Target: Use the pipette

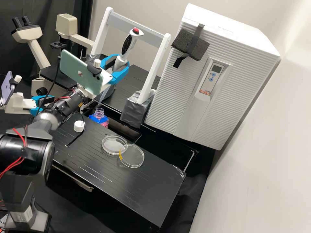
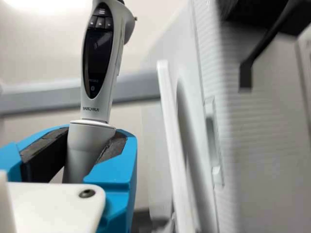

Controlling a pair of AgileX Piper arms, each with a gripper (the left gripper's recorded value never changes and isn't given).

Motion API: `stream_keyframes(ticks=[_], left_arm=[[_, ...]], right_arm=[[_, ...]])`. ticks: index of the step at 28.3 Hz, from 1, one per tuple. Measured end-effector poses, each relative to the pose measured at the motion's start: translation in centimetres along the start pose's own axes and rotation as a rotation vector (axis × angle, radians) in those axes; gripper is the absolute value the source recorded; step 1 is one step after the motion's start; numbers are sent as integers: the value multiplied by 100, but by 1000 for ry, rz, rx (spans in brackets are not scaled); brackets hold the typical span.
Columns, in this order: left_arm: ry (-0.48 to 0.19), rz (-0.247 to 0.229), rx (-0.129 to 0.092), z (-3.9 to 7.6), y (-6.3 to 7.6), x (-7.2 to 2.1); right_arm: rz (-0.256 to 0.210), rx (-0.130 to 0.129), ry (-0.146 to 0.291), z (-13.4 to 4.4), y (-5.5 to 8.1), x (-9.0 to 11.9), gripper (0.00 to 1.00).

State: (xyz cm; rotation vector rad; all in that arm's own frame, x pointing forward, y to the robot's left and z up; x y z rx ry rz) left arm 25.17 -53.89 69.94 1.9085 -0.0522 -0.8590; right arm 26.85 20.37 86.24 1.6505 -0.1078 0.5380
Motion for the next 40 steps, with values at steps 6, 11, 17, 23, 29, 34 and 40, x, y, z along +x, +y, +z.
stream_keyframes(ticks=[6, 11, 17, 23, 29, 34, 40], left_arm=[[-13, -4, 0, 38, -13, 7], [-30, -4, -1, 80, -37, 0], [-41, -1, 15, 100, -42, -2], [-47, -1, 13, 100, -64, -13], [-49, 0, 14, 97, -67, -16], [-45, 0, 16, 72, -64, -19], [-50, 4, 14, 44, -94, -35]], right_arm=[[51, -44, 96, 19, 433, -231, 0], [68, -99, 107, 132, 668, -399, 0], [53, -159, 58, 284, 797, -533, 0], [12, -198, 29, 384, 827, -610, 0], [-22, -217, 12, 420, 804, -638, 0], [-37, -239, 24, 396, 774, -644, 0], [-51, -269, 35, 373, 745, -652, 0]])
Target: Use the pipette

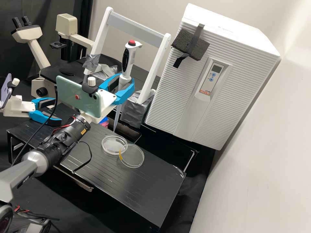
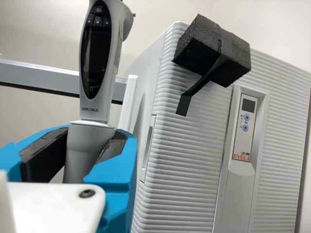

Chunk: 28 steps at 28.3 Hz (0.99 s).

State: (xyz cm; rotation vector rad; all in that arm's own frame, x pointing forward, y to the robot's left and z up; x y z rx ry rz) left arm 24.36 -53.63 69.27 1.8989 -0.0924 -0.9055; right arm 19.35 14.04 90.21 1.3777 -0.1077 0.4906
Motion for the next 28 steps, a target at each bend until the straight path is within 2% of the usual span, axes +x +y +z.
stream_keyframes(ticks=[3, 7, 9, 15, 16, 19, 20, 23, 28], left_arm=[[-3, 3, 6, -16, 7, -5], [3, 5, 9, -58, 28, -21], [4, 22, 15, -63, 80, -36], [-1, 127, 45, -41, 442, -47], [-2, 162, 57, -32, 552, -53], [-15, 228, 62, 2, 751, -58], [-17, 254, 73, 8, 834, -59], [-19, 299, 94, 18, 1010, -57], [8, 352, 112, -41, 1252, -53]], right_arm=[[-5, -2, -4, -3, -8, 4, 0], [-8, 10, -7, -37, -22, 69, 0], [-7, 20, 2, -84, -15, 134, 0], [-35, 59, 43, -325, -26, 505, 0], [-49, 66, 50, -382, -38, 605, 0], [-74, 73, 58, -467, -63, 786, 0], [-95, 77, 58, -505, -84, 886, 0], [-125, 82, 59, -564, -133, 1060, 0], [-162, 94, 62, -688, -197, 1346, 0]])
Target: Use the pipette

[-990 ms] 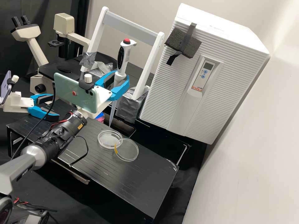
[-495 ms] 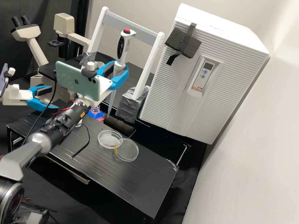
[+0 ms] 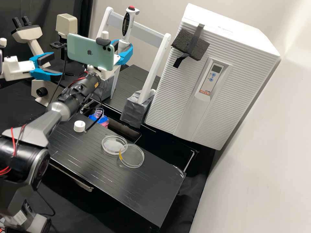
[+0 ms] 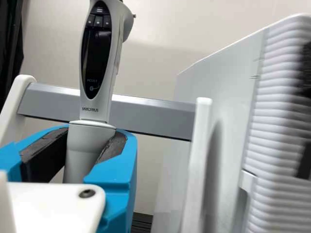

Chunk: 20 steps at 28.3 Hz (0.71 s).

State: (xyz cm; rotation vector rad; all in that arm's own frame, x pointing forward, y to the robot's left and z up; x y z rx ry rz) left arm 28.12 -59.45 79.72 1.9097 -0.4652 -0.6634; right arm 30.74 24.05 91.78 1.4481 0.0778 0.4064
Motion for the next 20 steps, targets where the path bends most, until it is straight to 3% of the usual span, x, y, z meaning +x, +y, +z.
stream_keyframes(ticks=[2, 4, 7, 12, 14, 20], left_arm=[[13, 11, 7, -43, 56, 20], [21, 23, -3, -71, 95, 30], [25, 30, -2, -91, 134, 46], [19, 42, 14, -100, 188, 71], [19, 36, 17, -99, 183, 72], [22, 36, 20, -105, 199, 83]], right_arm=[[-8, -11, 4, -54, -19, 116, 0], [-26, -16, 1, -88, -55, 189, 0], [-56, -26, -8, -111, -109, 304, 0], [-95, -19, -38, -85, -198, 434, 0], [-105, -3, -48, -79, -219, 464, 0], [-107, -9, -60, -54, -223, 514, 0]])
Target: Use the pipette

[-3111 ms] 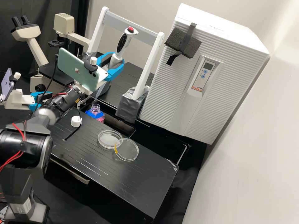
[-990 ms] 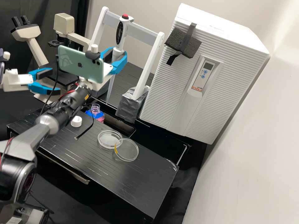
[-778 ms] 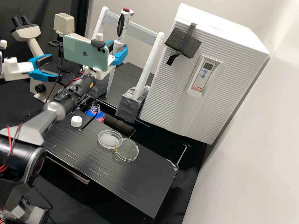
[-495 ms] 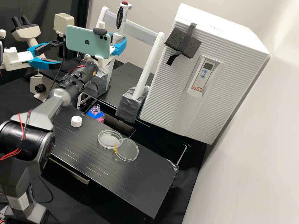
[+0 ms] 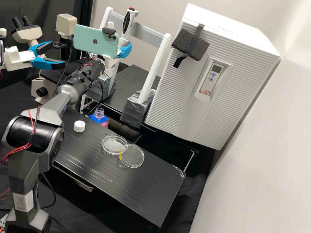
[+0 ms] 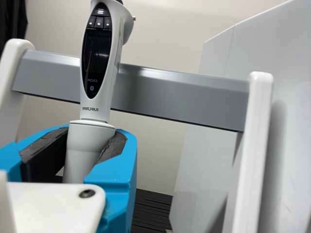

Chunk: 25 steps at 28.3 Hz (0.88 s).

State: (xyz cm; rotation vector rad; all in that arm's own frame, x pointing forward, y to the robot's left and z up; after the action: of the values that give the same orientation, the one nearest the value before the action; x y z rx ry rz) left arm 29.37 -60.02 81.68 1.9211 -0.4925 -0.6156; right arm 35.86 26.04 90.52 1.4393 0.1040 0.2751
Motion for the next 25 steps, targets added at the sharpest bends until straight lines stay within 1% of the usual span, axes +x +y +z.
stream_keyframes(ticks=[4, 13, 16, 17, 18, 19, 20, 25], left_arm=[[5, -5, 1, -4, 0, 4], [7, -8, 1, -6, -3, 4], [7, -8, 1, -6, -3, 4], [7, -8, 1, -6, -3, 4], [7, -8, 1, -6, -3, 4], [7, -8, 1, -6, -3, 4], [7, -8, 1, -6, -3, 4], [7, -8, 1, -6, -3, 4]], right_arm=[[4, 20, -9, -1, 12, 2, 0], [-1, 29, -13, 2, 7, 2, 0], [-1, 52, -23, 12, 7, 2, 0], [-1, 56, -26, 14, 7, 2, 0], [-1, 57, -27, 15, 7, 2, 0], [-2, 52, -30, 25, 5, 2, 0], [-3, 37, -32, 33, -1, 7, 0], [-26, 32, -44, 79, -87, 42, 0]])
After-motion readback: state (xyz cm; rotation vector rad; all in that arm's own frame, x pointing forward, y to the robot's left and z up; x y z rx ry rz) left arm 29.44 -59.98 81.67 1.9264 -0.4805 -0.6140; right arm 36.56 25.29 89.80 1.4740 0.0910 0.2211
